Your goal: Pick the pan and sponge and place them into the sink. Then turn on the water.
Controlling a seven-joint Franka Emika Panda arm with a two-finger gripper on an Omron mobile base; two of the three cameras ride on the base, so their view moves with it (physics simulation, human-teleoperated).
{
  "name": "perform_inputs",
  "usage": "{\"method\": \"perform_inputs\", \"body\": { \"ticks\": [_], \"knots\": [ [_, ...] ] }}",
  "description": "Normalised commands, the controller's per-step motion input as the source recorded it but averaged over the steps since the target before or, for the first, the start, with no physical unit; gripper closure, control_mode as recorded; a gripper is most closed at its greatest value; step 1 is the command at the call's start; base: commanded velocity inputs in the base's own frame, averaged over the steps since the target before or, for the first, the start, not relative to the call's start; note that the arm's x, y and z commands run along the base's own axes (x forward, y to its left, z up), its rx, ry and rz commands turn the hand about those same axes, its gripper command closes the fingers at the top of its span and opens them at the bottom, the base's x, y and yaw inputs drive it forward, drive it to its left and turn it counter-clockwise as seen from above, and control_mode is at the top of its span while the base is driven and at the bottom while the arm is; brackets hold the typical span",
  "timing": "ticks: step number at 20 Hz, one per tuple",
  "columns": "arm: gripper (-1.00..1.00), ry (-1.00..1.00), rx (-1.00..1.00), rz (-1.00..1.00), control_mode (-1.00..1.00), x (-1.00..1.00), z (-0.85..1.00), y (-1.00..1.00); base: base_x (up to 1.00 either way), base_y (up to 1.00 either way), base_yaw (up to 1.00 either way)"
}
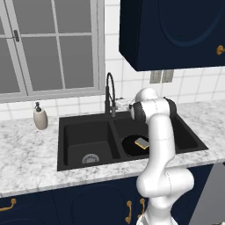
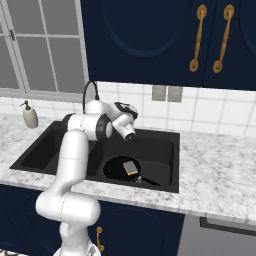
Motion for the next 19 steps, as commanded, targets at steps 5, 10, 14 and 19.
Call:
{"method": "perform_inputs", "body": {
  "ticks": [5, 10, 14, 19],
  "knots": [
    [1.00, -0.01, 0.06, 0.10, -1.00, 0.00, -0.63, -1.00, 0.00, 0.00, 0.00],
    [1.00, 0.00, 0.02, 0.05, -1.00, 0.00, -0.75, -1.00, 0.00, 0.00, 0.00],
    [1.00, 0.00, 0.03, 0.04, -1.00, 0.00, -0.79, -1.00, 0.00, 0.00, 0.00],
    [1.00, -0.09, 0.21, 0.07, -1.00, -0.14, -0.48, -1.00, 0.00, 0.00, 0.00]
  ]
}}
